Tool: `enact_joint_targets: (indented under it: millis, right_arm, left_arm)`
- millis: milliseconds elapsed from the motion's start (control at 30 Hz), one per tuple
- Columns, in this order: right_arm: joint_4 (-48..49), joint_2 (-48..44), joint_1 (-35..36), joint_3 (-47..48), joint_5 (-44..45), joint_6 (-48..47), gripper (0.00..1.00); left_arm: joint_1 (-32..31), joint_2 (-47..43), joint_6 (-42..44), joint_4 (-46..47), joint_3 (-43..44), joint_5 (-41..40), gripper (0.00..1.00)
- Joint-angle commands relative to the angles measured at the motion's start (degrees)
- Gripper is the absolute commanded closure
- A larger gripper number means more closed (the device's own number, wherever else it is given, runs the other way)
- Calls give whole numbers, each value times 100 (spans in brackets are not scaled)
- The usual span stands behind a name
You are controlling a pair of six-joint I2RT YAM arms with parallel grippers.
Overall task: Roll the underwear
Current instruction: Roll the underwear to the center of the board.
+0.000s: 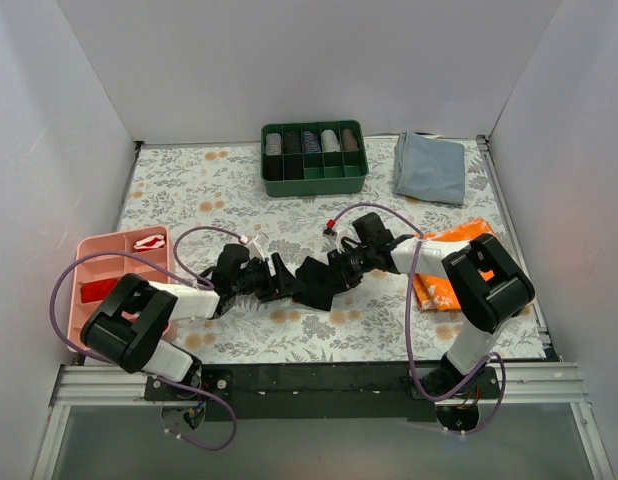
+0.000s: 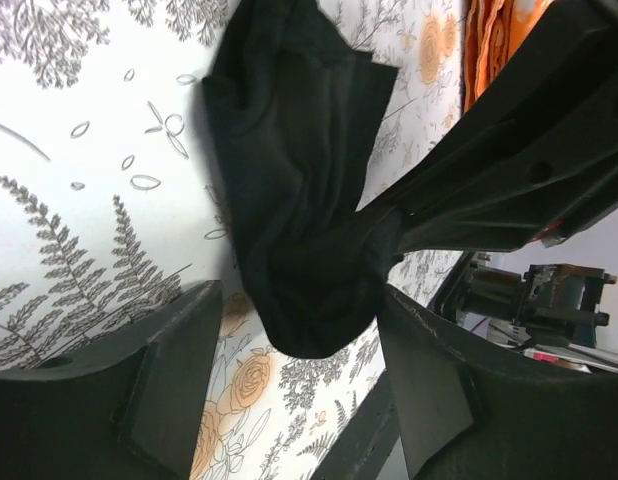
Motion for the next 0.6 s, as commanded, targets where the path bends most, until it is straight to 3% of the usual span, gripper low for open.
enact_joint_targets:
  millis: [0, 200, 300, 333, 433, 567]
  right_arm:
    - [-206, 185, 26, 79, 138, -212, 85]
    - [-119, 212, 26, 0, 42, -168, 85]
    - [-66, 229, 26, -8, -29, -115, 85]
    - [-48, 229, 26, -17, -38, -98, 85]
    - [83, 203, 26, -79, -116, -10, 84]
    - [295, 142, 44, -158, -327, 78, 77]
  left_arm:
    - [-16, 135, -77, 443, -159, 98, 37]
    - [-16, 451, -235, 811, -124, 230, 39]
    - [-16, 600, -350, 918, -106, 265, 49]
    - [-16, 644, -358, 900, -97, 248, 58]
    - [-16, 715, -402, 909, -97, 256, 70]
    - [-16, 715, -350, 699, 8, 186, 85]
